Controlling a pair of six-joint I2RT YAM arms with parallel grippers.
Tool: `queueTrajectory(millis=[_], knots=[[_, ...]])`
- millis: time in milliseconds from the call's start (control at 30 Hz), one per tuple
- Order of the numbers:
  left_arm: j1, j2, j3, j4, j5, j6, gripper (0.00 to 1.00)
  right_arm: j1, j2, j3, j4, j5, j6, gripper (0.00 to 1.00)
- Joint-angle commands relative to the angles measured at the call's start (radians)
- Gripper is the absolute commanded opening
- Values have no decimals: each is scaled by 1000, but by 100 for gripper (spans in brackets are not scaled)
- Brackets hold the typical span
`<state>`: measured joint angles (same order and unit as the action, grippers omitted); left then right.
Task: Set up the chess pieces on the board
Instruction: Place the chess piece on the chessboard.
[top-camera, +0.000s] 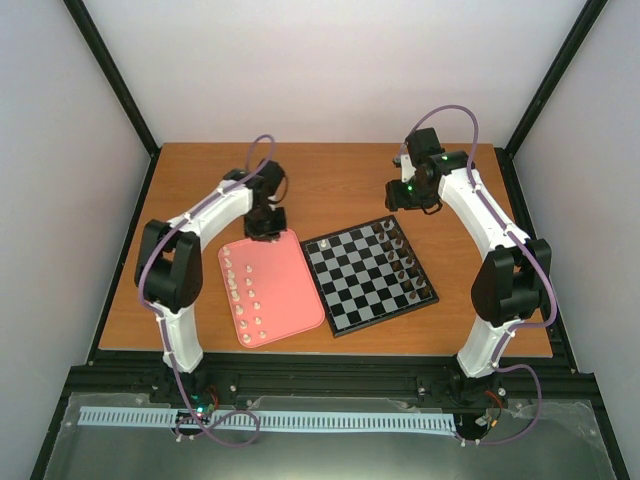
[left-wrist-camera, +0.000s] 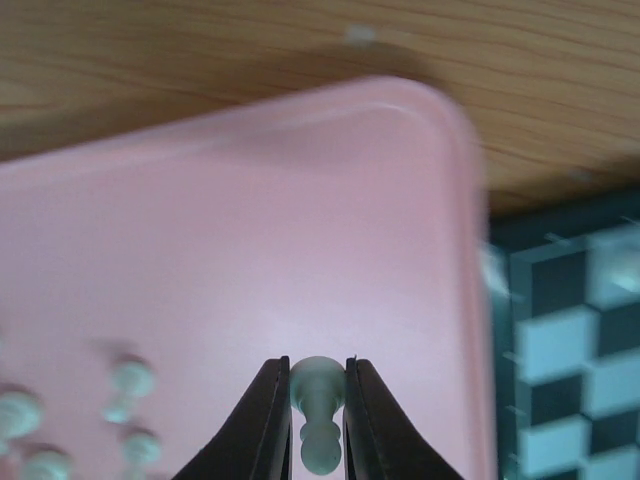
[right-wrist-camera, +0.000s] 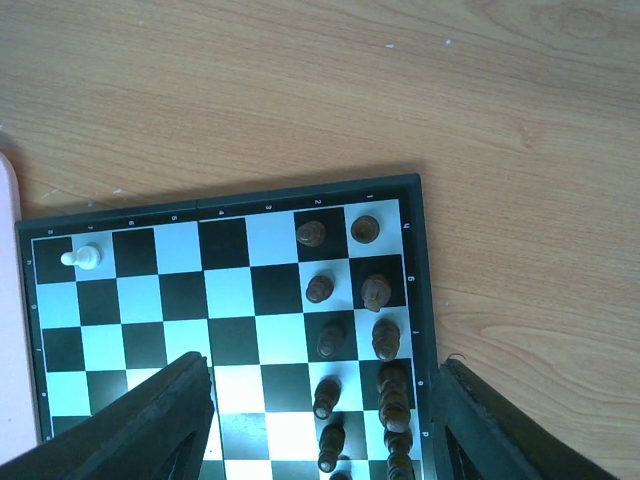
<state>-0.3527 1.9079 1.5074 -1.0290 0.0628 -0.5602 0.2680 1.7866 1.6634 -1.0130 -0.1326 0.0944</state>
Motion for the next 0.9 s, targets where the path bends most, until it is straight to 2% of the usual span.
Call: queueTrajectory(millis=[0, 167, 300, 533, 867], knots=[[-149, -5, 126, -76, 42, 15, 1, -9, 5, 16, 11, 17, 16, 60], [-271, 89, 258, -103, 14, 54, 1, -10, -5, 7, 21, 19, 18, 60], [-319, 175, 367, -135, -1, 109, 1, -9, -8, 9, 22, 23, 15, 60], [-344, 257, 424, -112, -5, 196, 1, -11, -15, 14, 18, 43, 1, 60], [-351, 283, 436, -103, -8, 311, 1, -11, -1, 27, 16, 50, -6, 60]])
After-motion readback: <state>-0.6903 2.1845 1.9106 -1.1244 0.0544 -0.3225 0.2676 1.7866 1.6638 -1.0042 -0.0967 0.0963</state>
